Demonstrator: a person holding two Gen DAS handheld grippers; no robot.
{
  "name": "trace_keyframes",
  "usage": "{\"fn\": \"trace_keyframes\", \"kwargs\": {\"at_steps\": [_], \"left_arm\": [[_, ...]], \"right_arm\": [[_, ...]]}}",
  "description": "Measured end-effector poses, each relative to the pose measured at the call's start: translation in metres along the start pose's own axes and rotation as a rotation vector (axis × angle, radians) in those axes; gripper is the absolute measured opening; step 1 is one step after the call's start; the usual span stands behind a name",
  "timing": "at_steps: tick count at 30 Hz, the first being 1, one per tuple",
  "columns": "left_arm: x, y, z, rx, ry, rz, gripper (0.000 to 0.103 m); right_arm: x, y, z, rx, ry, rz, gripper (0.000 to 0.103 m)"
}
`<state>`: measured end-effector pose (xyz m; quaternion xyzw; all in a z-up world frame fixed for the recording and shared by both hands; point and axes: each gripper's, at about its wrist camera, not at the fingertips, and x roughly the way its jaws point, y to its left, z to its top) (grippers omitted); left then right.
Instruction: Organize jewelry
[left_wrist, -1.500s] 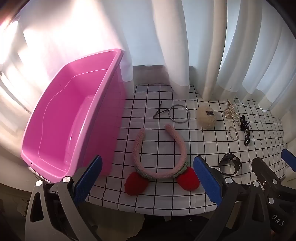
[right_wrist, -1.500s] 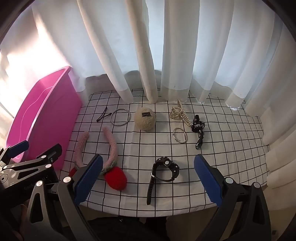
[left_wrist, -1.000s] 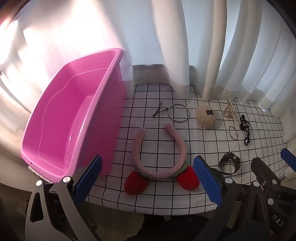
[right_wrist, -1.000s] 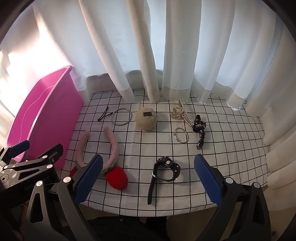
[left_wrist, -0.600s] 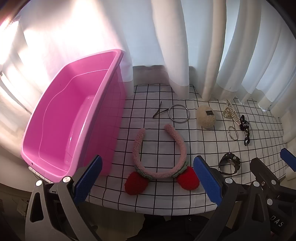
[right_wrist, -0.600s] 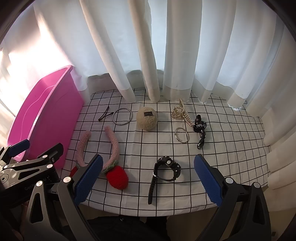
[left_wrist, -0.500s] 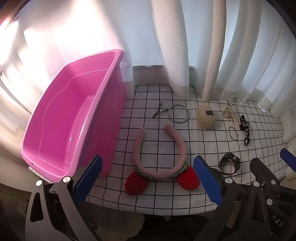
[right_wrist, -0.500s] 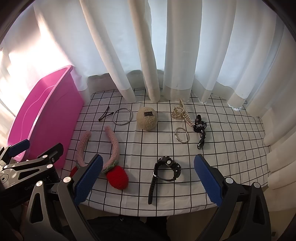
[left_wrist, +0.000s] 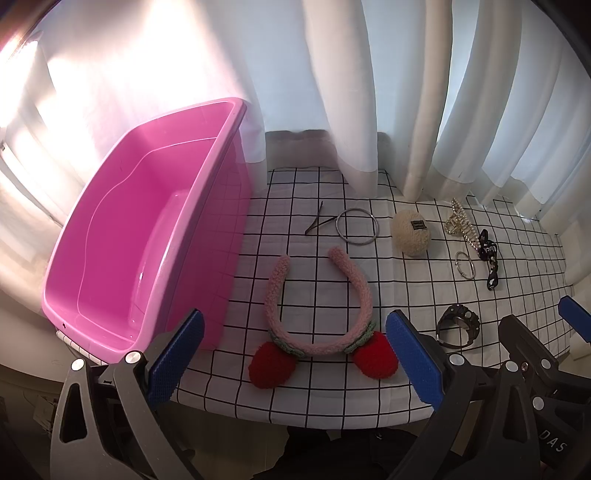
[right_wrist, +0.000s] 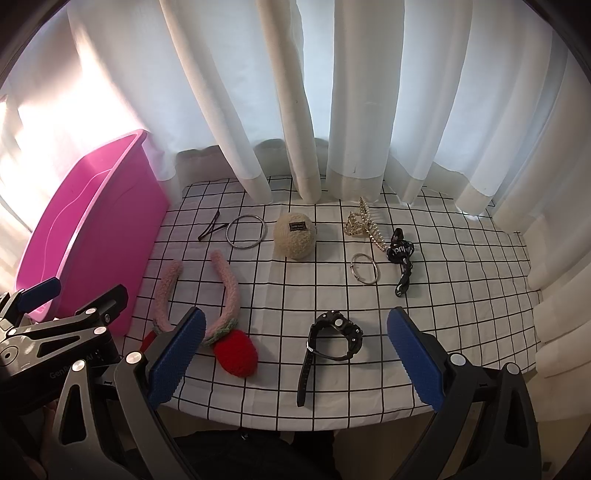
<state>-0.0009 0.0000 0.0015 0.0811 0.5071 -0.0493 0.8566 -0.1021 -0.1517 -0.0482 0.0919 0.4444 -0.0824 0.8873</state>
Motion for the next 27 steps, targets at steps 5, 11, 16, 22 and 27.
{"fn": "trace_keyframes", "kwargs": {"at_steps": [5, 11, 16, 22, 27], "left_arm": [[0.0001, 0.0001, -0.0002, -0.001, 0.000, 0.001, 0.097], [-0.0001, 0.0005, 0.0003, -0.001, 0.000, 0.001, 0.097], [-0.0001, 0.0004, 0.0003, -0.001, 0.000, 0.001, 0.097], [-0.0004, 0.0004, 0.0006, -0.002, 0.001, 0.001, 0.097], [-0.0004, 0.0004, 0.0005, -0.002, 0.001, 0.000, 0.097]], "right_arm": [[-0.0003, 0.0005, 0.0004, 0.001, -0.001, -0.001, 0.094], [0.0001, -0.0010, 0.0007, 0.002, -0.001, -0.001, 0.094], [-0.0003, -0.0001, 0.0012, 0.003, -0.002, -0.001, 0.094], [-0.0018, 0.0012, 0.0008, 0.003, -0.002, 0.001, 0.094], [-0.0020, 0.0032, 0.0006, 0.002, -0.002, 0.001, 0.094]]}}
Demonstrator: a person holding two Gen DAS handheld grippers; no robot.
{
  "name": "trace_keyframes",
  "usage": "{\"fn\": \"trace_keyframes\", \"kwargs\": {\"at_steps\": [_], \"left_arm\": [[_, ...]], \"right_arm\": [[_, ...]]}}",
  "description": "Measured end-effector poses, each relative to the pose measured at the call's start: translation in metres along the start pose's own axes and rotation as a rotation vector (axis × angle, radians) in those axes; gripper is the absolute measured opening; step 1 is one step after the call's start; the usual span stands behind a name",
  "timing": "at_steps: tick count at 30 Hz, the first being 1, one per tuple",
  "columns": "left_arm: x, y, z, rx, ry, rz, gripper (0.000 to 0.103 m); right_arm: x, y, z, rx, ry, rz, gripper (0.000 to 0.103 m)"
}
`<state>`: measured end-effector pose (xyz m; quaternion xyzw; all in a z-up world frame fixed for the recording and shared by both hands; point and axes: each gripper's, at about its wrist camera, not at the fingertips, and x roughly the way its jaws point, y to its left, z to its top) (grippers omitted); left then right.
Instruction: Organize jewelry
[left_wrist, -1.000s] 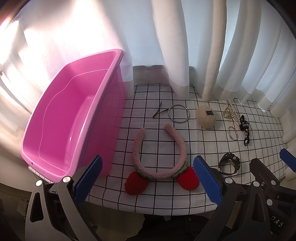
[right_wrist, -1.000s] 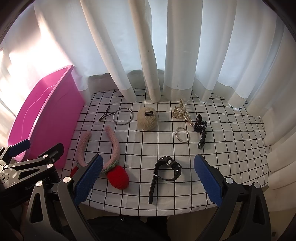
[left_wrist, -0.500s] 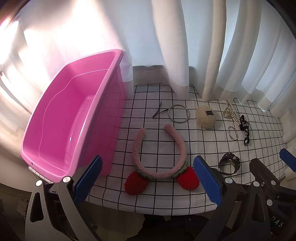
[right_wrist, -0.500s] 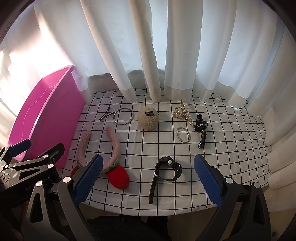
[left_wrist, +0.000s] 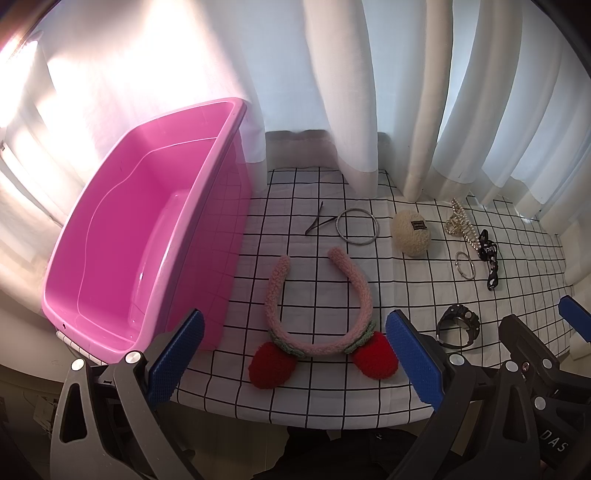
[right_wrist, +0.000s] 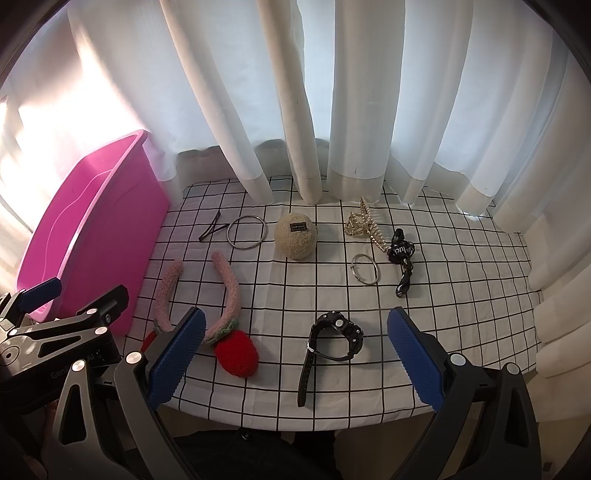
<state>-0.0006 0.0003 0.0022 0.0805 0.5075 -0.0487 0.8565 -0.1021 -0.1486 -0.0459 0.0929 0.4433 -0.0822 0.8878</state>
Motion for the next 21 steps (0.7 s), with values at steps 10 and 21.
{"fn": "trace_keyframes", "kwargs": {"at_steps": [10, 21], "left_arm": [[0.0001, 0.0002, -0.0001, 0.000, 0.000, 0.000, 0.097], [0.0038, -0.0006, -0.0003, -0.001, 0.020, -0.002, 0.097]], "right_arm": [[0.0002, -0.0013, 0.0003, 0.002, 0.000, 0.001, 0.094], [0.0044, -0.0048, 0.0004, 0.010, 0.018, 0.014, 0.094]]}}
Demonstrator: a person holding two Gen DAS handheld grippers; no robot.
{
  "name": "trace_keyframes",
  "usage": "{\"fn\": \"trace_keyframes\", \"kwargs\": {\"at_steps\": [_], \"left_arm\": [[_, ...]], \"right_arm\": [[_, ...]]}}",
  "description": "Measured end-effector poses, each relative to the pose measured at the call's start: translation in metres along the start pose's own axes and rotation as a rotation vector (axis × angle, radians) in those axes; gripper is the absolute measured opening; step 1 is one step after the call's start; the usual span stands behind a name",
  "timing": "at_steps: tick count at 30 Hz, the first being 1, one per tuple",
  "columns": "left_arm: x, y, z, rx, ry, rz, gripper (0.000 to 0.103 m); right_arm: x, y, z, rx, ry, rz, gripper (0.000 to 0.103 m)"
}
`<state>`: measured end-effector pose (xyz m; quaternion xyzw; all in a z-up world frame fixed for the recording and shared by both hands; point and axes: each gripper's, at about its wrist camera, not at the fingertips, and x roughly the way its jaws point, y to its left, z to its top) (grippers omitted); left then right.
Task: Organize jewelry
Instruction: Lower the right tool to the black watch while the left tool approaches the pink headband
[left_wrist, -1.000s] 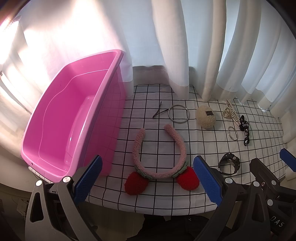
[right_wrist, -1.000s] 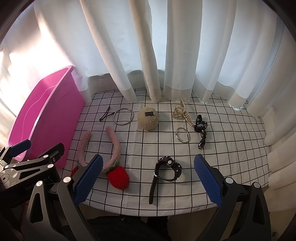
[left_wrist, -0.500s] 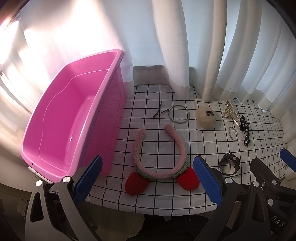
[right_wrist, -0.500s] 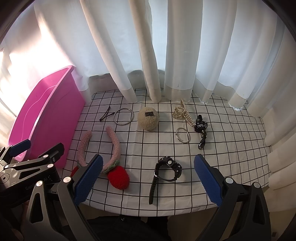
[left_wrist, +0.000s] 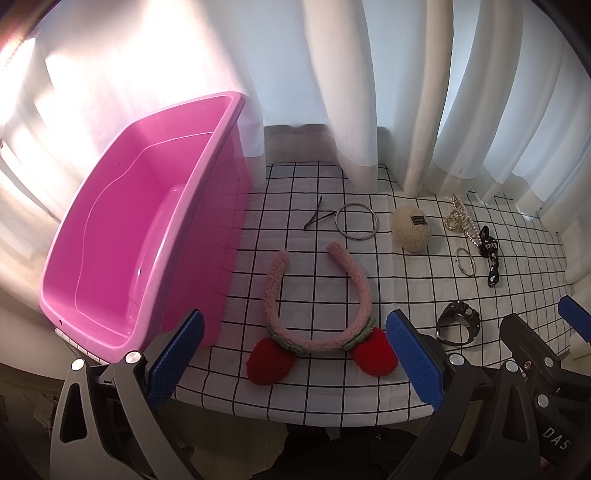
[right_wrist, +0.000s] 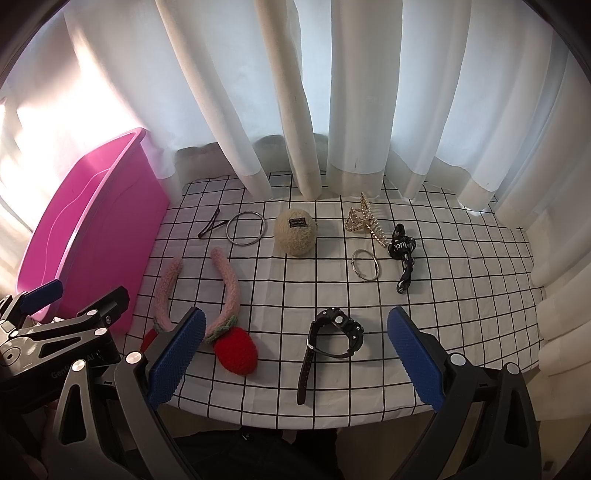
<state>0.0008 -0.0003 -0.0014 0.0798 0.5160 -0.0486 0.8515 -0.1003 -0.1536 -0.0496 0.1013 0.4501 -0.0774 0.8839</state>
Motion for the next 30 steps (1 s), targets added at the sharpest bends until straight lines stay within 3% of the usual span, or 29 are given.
{"fn": "trace_keyframes", "kwargs": {"at_steps": [8, 15, 23, 30], "left_arm": [[0.019, 0.008, -0.019, -0.028, 0.018, -0.051, 0.097], [0.042, 0.018, -0.055, -0.046, -0.001, -0.085, 0.097], [0.088, 0.020, -0.090, -0.043, 0.021, -0.071, 0.097], [0.116, 0.019, -0.090, -0.062, 0.002, -0.053, 0.097]], "right_arm": [[0.012, -0.026, -0.011, 0.053, 0.024, 0.029, 0.094], [0.049, -0.065, -0.044, 0.113, 0.107, 0.016, 0.094], [0.100, -0.078, -0.069, 0.094, 0.159, 0.039, 0.094], [0.131, -0.076, -0.069, 0.091, 0.194, 0.031, 0.094]]}}
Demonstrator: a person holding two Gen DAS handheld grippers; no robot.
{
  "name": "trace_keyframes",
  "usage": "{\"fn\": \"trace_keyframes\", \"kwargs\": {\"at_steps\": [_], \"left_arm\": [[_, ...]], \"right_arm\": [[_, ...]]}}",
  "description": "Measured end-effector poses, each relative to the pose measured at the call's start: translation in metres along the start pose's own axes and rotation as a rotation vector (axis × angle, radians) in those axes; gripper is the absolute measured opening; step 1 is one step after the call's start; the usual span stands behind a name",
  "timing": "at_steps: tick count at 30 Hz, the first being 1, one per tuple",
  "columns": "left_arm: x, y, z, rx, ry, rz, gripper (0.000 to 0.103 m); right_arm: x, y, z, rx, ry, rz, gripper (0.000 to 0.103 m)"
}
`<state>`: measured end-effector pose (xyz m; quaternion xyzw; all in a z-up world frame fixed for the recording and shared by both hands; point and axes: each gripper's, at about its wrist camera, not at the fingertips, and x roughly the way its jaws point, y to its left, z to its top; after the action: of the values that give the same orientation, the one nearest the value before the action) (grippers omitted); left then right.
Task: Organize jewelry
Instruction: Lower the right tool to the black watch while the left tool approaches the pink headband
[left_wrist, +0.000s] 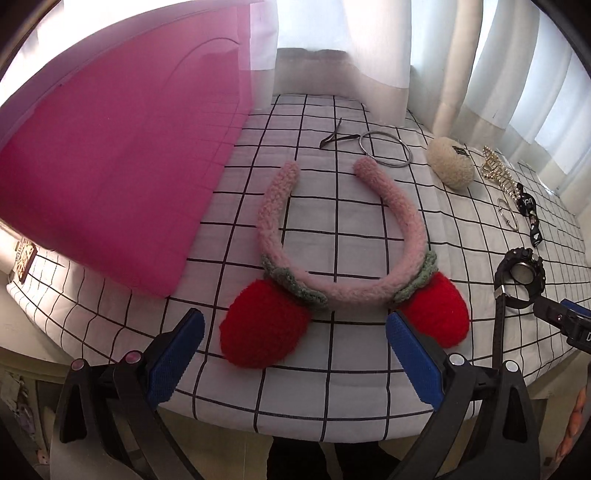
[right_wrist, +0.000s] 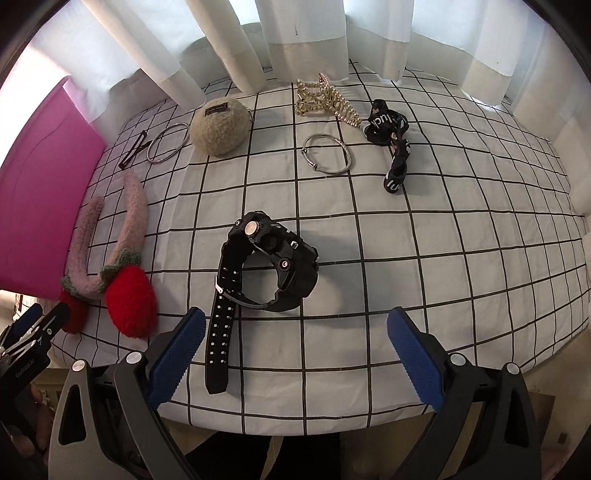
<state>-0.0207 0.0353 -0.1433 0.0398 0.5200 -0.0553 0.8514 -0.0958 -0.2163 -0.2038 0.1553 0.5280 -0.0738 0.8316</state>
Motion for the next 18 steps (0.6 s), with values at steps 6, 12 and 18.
{"fn": "trace_keyframes", "kwargs": {"at_steps": [6, 12, 18], "left_arm": [[0.016, -0.005, 0.013, -0.007, -0.017, -0.024, 0.097], [0.024, -0.013, 0.020, 0.018, -0.032, -0.041, 0.097], [0.032, -0.024, 0.030, 0.035, -0.040, -0.055, 0.097]], "right_arm": [[0.016, 0.003, 0.007, -0.005, 0.004, -0.018, 0.094], [0.026, 0.004, 0.016, -0.003, -0.005, -0.060, 0.094], [0.035, 0.001, 0.022, 0.000, 0.000, -0.094, 0.094]]}}
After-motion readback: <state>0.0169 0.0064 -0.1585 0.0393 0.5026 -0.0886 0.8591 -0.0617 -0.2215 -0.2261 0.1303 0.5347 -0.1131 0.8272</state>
